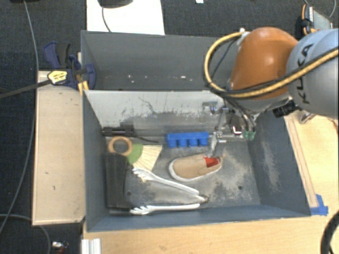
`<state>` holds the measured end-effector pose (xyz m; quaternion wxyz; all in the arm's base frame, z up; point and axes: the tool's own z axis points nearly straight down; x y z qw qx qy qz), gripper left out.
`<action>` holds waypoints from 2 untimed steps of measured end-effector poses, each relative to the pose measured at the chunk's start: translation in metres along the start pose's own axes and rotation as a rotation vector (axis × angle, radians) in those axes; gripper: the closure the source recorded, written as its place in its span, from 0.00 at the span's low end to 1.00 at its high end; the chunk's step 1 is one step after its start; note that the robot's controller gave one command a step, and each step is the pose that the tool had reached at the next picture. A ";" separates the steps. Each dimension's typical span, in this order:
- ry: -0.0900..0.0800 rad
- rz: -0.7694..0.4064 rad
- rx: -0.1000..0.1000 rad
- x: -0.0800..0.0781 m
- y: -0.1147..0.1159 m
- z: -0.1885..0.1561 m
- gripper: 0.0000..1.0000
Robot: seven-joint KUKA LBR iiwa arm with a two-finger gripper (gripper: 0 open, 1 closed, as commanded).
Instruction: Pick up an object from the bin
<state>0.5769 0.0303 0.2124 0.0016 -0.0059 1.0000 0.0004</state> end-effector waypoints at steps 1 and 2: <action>-0.002 -0.061 -0.001 0.033 0.010 0.138 0.00; -0.017 -0.091 0.000 0.045 0.023 0.068 0.00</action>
Offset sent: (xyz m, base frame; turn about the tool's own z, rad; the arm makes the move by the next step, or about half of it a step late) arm -0.0464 0.0227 -0.0693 -0.0906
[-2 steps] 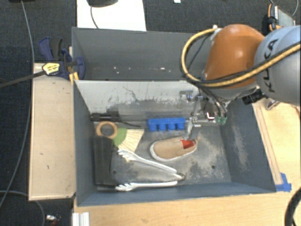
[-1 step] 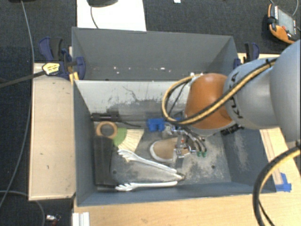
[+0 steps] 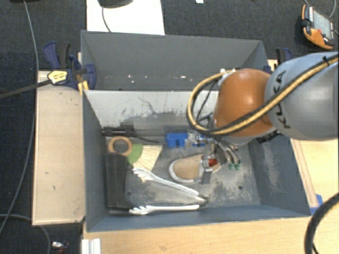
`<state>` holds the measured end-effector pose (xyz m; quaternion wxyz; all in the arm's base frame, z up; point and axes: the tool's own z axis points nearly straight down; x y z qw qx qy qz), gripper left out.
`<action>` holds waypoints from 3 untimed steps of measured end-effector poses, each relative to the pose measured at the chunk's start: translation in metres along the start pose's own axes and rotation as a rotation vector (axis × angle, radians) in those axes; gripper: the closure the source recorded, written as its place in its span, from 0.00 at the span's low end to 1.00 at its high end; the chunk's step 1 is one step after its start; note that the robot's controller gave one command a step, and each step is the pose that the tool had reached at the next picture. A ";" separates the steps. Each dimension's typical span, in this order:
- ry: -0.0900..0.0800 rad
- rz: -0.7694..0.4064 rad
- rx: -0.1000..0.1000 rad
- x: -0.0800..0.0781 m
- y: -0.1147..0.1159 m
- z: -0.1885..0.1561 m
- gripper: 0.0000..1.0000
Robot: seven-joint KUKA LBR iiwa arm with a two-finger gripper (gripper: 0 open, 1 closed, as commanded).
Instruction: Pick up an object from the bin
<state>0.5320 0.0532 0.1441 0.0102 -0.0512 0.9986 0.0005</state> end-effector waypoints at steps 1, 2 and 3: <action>0.018 0.028 -0.001 -0.005 -0.012 0.074 0.00; 0.004 -0.025 -0.001 -0.002 -0.015 0.073 0.00; 0.015 0.025 -0.002 -0.006 -0.012 0.074 1.00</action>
Offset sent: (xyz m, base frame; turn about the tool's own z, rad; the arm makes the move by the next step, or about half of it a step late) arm 0.0028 -0.0171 -0.0741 -0.0544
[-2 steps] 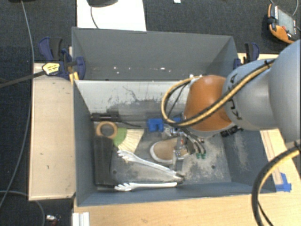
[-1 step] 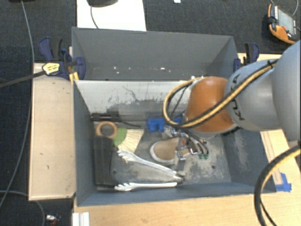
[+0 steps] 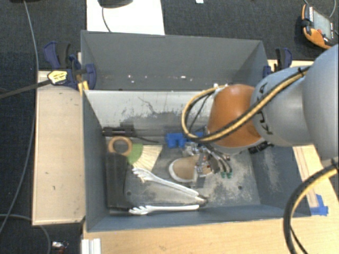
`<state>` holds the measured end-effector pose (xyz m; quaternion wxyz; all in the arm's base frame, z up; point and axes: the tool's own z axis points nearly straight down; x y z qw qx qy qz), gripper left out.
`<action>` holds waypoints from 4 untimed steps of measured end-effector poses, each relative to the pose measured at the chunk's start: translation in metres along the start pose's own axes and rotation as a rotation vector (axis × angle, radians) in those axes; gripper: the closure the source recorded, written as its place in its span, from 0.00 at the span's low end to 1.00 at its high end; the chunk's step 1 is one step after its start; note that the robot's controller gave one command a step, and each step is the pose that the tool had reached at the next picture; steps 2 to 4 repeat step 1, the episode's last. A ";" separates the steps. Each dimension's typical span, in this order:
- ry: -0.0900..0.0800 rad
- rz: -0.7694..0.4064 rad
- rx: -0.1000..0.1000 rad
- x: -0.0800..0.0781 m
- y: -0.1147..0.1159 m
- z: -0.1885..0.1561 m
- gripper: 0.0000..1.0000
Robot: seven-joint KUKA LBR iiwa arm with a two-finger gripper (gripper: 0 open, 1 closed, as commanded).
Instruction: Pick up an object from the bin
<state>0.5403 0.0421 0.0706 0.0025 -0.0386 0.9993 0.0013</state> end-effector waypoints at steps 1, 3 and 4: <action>0.000 0.000 0.000 0.000 0.000 0.000 1.00; 0.000 0.000 0.000 0.000 0.000 0.000 1.00; 0.000 0.000 0.000 0.000 0.000 0.000 1.00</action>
Offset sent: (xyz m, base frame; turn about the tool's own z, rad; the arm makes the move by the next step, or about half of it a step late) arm 0.0001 -0.0001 0.0864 0.0003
